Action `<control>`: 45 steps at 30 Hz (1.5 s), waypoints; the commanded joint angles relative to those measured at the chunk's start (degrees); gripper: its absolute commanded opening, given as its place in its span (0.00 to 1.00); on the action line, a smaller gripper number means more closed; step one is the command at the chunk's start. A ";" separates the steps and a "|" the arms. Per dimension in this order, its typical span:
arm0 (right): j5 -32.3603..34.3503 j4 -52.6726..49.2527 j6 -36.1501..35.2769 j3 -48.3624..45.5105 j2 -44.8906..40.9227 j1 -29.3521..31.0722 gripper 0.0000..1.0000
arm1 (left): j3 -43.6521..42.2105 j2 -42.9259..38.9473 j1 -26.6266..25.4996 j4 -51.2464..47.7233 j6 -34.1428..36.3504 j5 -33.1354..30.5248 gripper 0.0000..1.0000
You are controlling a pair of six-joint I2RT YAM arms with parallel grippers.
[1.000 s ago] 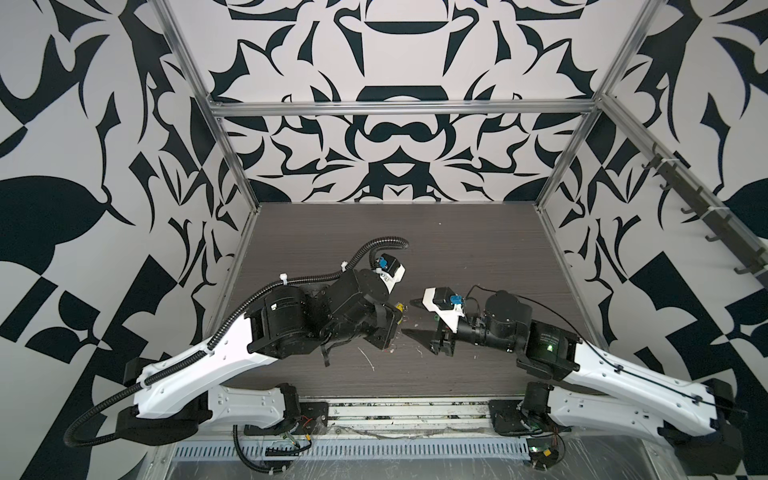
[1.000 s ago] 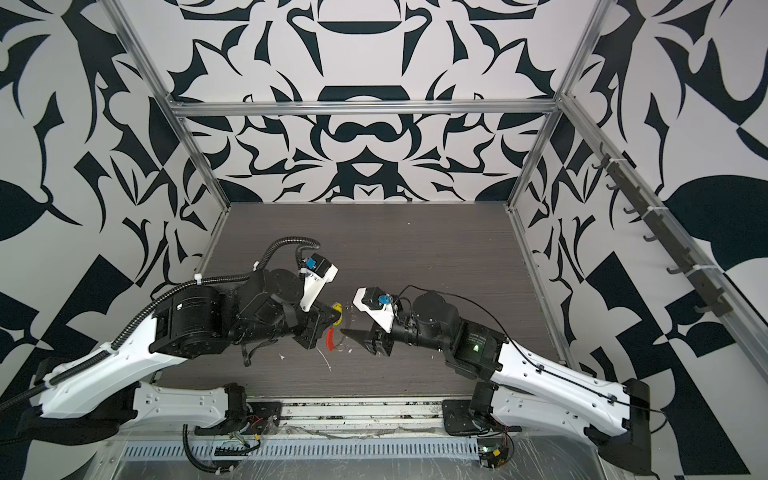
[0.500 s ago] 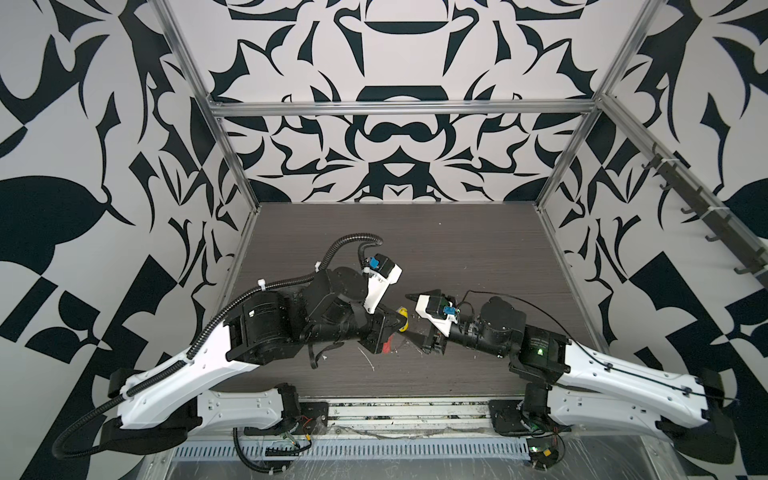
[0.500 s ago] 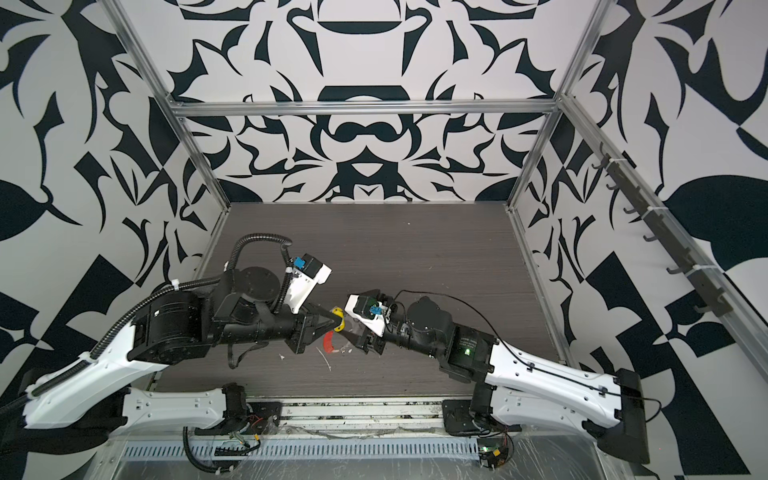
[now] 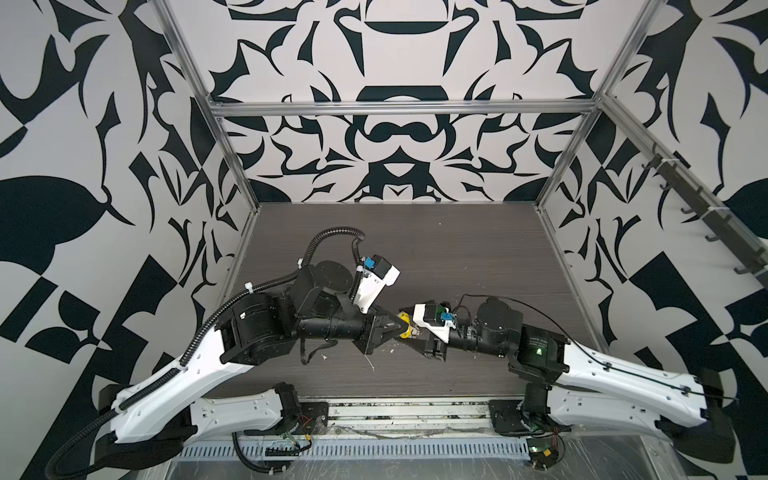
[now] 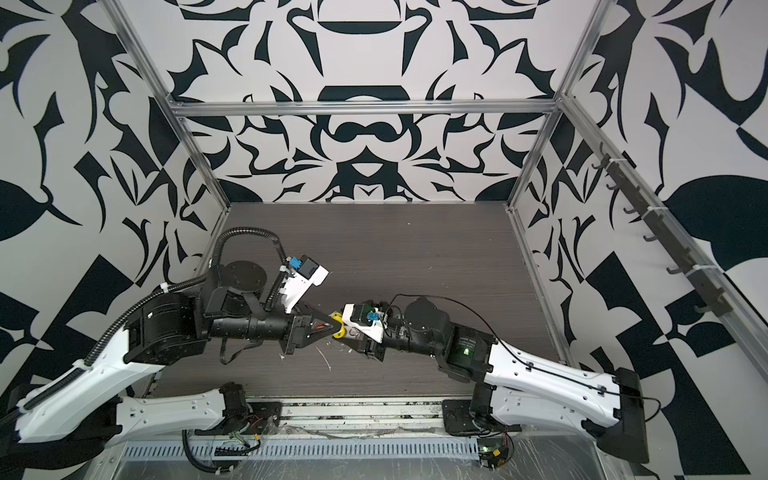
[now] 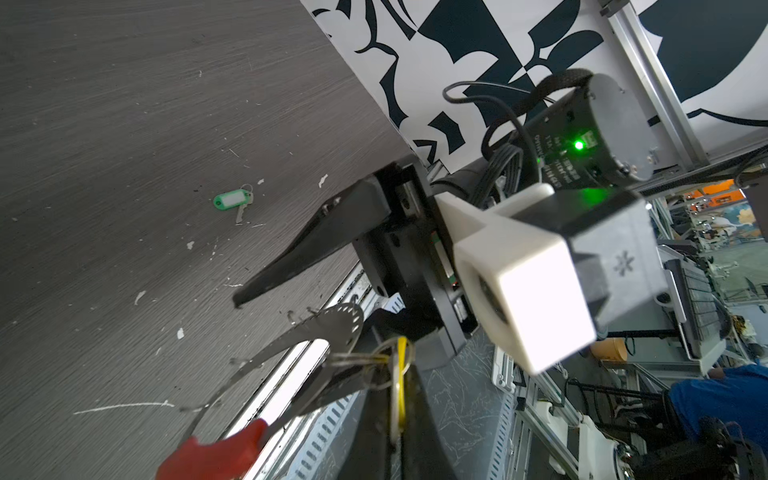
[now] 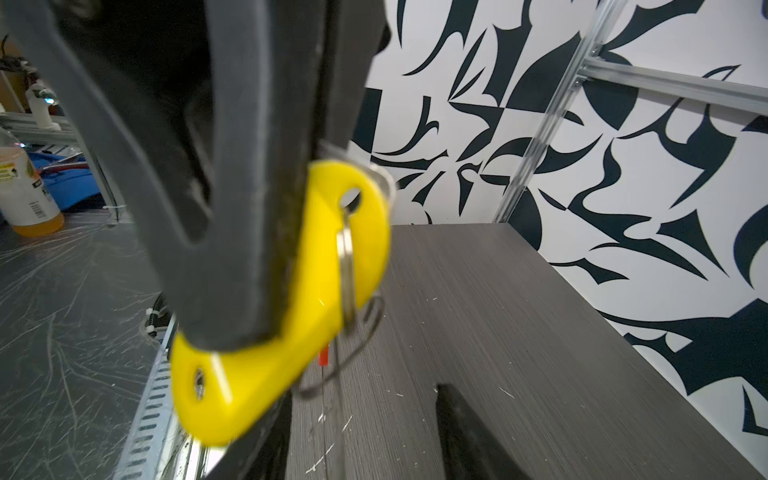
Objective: Remove the keys from the keyring
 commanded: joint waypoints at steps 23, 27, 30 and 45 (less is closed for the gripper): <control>-8.62 -17.86 5.20 8.08 -2.58 0.24 0.00 | -7.69 -6.17 3.72 3.64 0.54 3.96 0.09; -10.53 -19.67 5.24 8.55 -2.42 0.27 0.00 | -7.60 -5.90 5.08 0.73 1.60 3.27 0.08; -11.51 -20.42 5.25 8.89 -2.02 0.29 0.00 | -7.56 -5.98 5.84 0.50 2.17 3.35 0.08; -12.32 -22.03 5.21 9.46 -1.11 0.20 0.00 | -5.93 -6.34 6.35 -2.14 4.60 -0.37 0.06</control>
